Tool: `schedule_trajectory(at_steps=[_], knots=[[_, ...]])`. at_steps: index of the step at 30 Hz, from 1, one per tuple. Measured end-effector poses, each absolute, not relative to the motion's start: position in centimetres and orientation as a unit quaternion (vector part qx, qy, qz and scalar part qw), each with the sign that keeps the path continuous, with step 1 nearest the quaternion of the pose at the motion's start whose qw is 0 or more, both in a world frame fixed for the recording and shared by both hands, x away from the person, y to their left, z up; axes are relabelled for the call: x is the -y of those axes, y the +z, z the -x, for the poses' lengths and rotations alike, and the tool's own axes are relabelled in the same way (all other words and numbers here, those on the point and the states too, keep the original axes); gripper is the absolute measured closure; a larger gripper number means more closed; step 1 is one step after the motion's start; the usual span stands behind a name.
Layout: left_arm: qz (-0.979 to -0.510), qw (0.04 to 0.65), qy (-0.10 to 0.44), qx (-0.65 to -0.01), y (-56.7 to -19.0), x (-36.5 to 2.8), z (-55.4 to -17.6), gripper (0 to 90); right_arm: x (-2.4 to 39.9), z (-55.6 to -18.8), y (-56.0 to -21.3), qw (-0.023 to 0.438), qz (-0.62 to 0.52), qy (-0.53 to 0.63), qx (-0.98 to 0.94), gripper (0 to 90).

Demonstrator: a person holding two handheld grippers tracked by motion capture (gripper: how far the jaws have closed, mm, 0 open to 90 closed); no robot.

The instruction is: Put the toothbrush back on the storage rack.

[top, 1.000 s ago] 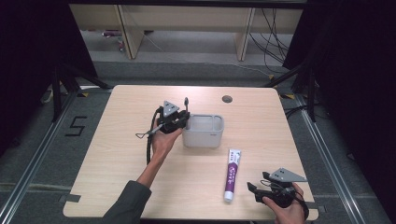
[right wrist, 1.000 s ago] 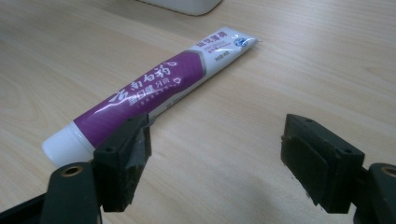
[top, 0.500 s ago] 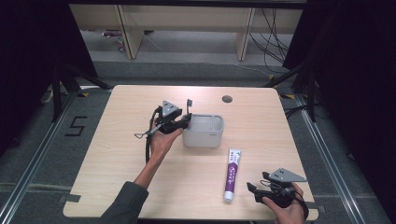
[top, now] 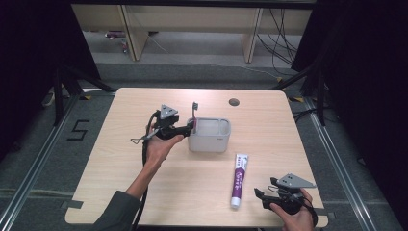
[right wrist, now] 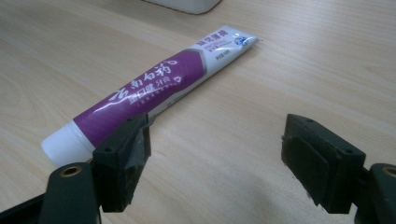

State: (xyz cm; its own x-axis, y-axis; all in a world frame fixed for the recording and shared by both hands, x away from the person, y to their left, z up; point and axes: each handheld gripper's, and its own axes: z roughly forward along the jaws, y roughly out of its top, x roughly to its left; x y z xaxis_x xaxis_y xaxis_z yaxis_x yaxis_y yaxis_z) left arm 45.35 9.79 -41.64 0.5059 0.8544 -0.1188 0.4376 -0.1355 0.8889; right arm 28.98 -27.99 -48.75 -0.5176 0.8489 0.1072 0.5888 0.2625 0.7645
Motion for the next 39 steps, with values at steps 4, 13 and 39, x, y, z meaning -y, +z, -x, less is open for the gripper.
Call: schedule_trajectory(at_steps=[4, 13, 39], knots=[[-0.724, 0.486, 0.194, -0.449, -41.1, -10.5, -44.5, 32.3, 28.0, -29.0, -48.8, 0.164, -0.462, 0.394, -0.777, 24.8], [-0.745, 0.472, 0.173, -0.438, -40.9, -11.9, -42.3, 29.6, 28.0, -29.0, -48.8, 0.166, -0.463, 0.391, -0.778, 24.9], [-0.755, 0.483, 0.153, -0.417, -43.2, -14.9, -37.9, 25.4, 28.1, -29.2, -48.9, 0.167, -0.460, 0.396, -0.777, 24.9]])
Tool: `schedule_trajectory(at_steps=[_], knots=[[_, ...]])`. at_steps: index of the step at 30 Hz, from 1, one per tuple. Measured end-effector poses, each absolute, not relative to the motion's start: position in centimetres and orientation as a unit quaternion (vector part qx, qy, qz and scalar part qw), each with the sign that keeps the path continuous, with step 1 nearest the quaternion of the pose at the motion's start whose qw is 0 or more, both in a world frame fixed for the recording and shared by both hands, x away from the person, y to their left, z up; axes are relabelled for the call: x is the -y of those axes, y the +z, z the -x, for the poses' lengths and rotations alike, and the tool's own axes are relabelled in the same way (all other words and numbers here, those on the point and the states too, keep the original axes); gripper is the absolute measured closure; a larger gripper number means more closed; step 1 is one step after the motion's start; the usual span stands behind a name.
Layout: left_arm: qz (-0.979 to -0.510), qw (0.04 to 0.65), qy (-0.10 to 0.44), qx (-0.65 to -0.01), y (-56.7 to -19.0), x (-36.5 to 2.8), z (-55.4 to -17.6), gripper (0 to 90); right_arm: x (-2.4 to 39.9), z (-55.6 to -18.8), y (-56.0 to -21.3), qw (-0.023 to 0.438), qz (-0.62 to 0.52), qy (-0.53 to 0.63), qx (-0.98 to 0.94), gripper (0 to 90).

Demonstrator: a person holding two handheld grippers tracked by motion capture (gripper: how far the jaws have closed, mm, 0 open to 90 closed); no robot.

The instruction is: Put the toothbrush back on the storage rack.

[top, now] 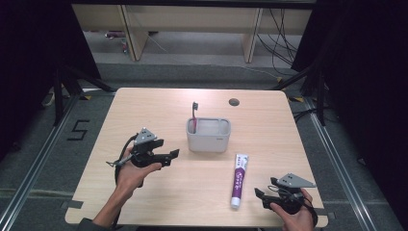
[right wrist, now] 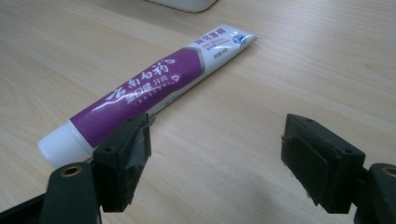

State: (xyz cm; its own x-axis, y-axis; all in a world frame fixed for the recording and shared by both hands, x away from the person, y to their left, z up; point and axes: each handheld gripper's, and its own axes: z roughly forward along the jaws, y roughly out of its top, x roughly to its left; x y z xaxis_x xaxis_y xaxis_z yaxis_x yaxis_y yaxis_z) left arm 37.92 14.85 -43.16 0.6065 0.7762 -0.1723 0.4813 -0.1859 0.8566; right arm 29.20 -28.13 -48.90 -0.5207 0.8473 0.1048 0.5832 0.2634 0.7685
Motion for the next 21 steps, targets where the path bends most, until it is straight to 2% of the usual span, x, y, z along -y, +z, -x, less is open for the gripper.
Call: schedule_trajectory(at_steps=[21], knots=[[-0.761, 0.473, 0.150, -0.418, -45.4, -15.9, -36.3, 22.4, 28.3, -29.3, -48.9, 0.180, -0.449, 0.394, -0.782, 24.9]])
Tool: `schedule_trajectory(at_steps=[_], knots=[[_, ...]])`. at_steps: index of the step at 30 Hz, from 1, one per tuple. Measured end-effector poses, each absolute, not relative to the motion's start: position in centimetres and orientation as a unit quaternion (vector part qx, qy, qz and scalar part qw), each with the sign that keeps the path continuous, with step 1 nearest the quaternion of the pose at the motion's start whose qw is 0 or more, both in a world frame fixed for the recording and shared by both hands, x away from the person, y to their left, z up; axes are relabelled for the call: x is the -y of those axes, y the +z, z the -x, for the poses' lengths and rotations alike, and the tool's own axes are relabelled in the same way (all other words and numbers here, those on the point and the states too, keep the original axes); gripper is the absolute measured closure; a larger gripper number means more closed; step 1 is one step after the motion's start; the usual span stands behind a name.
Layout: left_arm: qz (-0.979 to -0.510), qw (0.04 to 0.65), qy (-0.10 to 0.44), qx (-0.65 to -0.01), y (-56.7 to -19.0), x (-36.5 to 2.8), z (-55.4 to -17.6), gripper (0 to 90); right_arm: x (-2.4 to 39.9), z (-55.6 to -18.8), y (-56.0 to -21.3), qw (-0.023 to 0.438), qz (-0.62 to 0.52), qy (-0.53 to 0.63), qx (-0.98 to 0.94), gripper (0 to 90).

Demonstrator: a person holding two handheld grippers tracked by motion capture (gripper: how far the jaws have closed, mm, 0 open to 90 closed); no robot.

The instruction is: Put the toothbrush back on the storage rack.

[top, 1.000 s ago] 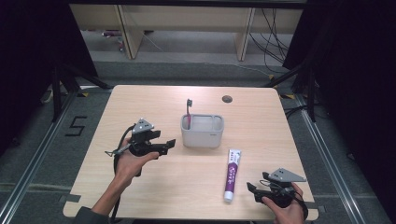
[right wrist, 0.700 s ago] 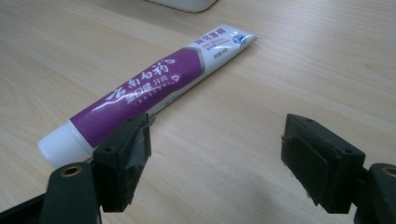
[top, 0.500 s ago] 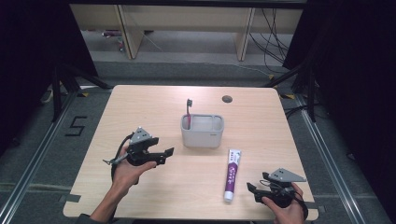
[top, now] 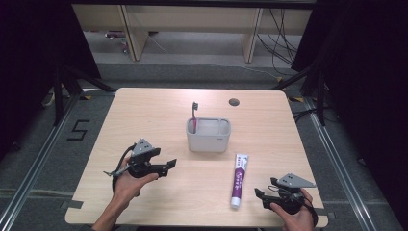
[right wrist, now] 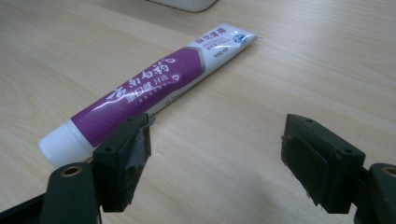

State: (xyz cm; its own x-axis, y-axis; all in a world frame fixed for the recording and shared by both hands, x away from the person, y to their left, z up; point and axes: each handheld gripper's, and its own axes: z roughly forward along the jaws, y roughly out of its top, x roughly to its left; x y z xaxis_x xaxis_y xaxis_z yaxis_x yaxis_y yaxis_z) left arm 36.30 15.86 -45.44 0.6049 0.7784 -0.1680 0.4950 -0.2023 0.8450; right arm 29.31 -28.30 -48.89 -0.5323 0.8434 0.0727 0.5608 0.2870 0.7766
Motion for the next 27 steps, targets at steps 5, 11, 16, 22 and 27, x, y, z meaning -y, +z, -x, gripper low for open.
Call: schedule_trajectory(at_steps=[5, 11, 16, 22, 27], knots=[[-0.764, 0.468, 0.151, -0.418, -45.9, -16.3, -35.8, 21.8, 28.3, -29.3, -48.9, 0.180, -0.449, 0.393, -0.782, 24.9], [-0.769, 0.464, 0.150, -0.414, -46.4, -16.6, -35.1, 19.5, 28.3, -29.3, -48.9, 0.181, -0.450, 0.393, -0.781, 24.9], [-0.776, 0.457, 0.149, -0.409, -46.7, -16.9, -34.3, 16.8, 28.3, -29.3, -48.9, 0.180, -0.451, 0.391, -0.782, 24.9], [-0.783, 0.449, 0.148, -0.404, -47.0, -17.0, -33.7, 16.0, 28.3, -29.3, -48.9, 0.179, -0.450, 0.392, -0.782, 24.9], [-0.782, 0.448, 0.141, -0.410, -47.8, -17.0, -32.9, 16.0, 28.4, -29.3, -48.8, 0.179, -0.452, 0.391, -0.781, 24.9]])
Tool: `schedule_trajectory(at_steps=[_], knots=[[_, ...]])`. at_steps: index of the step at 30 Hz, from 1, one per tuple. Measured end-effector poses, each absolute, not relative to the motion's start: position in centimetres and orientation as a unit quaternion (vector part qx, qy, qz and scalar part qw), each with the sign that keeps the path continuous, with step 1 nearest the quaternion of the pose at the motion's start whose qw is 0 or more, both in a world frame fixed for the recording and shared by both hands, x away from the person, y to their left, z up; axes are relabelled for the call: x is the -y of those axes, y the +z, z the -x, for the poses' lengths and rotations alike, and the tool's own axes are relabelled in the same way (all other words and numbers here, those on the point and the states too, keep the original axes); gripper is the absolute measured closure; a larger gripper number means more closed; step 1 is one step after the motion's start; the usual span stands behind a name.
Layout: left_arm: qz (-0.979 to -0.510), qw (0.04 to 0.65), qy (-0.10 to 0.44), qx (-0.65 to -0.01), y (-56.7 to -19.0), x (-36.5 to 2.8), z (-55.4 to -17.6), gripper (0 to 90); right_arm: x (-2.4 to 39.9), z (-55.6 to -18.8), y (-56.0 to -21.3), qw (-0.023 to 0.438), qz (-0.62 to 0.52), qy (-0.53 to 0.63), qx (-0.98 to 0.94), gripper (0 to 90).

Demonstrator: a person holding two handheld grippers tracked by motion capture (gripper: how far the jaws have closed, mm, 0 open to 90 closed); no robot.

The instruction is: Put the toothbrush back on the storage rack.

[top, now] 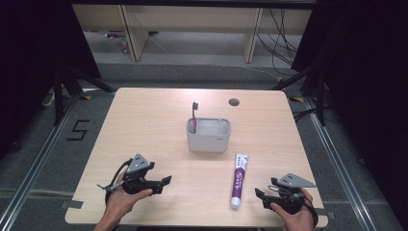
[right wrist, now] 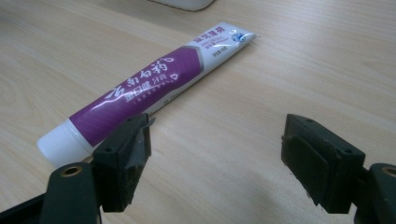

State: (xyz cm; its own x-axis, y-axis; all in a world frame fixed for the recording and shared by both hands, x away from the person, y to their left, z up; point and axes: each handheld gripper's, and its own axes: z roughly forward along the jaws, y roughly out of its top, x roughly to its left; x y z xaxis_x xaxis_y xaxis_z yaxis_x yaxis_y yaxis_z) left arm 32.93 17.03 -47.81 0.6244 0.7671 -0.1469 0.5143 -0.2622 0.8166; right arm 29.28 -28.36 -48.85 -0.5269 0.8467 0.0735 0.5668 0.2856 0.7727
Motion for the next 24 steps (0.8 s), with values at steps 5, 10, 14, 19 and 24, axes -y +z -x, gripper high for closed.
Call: schedule_trajectory(at_steps=[5, 10, 14, 19, 24], knots=[[-0.788, 0.444, 0.138, -0.404, -48.1, -17.2, -32.3, 16.0, 28.4, -29.3, -48.9, 0.178, -0.451, 0.391, -0.782, 24.9], [-0.798, 0.433, 0.134, -0.398, -48.4, -17.3, -31.5, 16.0, 28.5, -29.4, -48.9, 0.179, -0.449, 0.389, -0.784, 24.9], [-0.805, 0.426, 0.134, -0.390, -48.7, -17.4, -30.8, 16.0, 28.5, -29.4, -48.9, 0.177, -0.450, 0.390, -0.784, 24.9], [-0.814, 0.420, 0.129, -0.381, -49.1, -17.4, -30.0, 16.0, 28.5, -29.3, -48.9, 0.176, -0.450, 0.392, -0.783, 24.8], [-0.815, 0.418, 0.127, -0.381, -49.6, -17.4, -29.4, 16.0, 28.5, -29.3, -49.0, 0.176, -0.450, 0.390, -0.784, 24.8]])
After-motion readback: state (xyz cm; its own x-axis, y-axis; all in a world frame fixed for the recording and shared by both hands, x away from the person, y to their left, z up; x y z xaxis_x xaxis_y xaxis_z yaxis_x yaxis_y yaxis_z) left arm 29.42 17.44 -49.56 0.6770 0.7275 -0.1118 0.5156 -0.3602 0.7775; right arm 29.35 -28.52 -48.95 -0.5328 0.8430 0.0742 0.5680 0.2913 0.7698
